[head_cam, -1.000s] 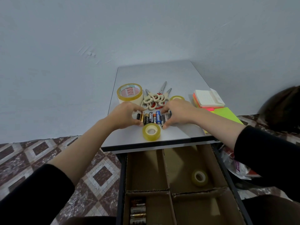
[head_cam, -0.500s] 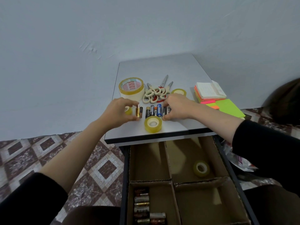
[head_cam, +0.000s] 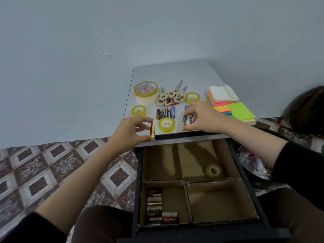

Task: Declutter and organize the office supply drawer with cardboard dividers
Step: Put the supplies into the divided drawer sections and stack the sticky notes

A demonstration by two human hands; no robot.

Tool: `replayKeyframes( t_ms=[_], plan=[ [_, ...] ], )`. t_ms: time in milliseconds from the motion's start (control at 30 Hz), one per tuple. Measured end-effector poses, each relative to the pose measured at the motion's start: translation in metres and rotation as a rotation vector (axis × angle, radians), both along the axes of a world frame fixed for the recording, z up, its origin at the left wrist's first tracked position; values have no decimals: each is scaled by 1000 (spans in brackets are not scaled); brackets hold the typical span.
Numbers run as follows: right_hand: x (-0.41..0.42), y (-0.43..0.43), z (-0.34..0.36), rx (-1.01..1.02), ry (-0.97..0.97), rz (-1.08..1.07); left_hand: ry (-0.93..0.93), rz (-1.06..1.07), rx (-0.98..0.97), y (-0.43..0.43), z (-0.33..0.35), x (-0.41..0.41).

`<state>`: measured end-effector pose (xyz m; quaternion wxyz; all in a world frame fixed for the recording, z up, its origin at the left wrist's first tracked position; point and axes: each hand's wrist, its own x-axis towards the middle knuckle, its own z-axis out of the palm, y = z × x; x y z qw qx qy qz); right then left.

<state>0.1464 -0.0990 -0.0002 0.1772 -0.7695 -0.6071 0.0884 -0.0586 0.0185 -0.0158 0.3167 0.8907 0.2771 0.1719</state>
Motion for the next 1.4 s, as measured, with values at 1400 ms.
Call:
replayKeyframes(
  t_ms=[1400],
  plan=[
    [-35, -48, -134, -155, 532, -35, 716, -351, -39, -87, -170, -9]
  ],
)
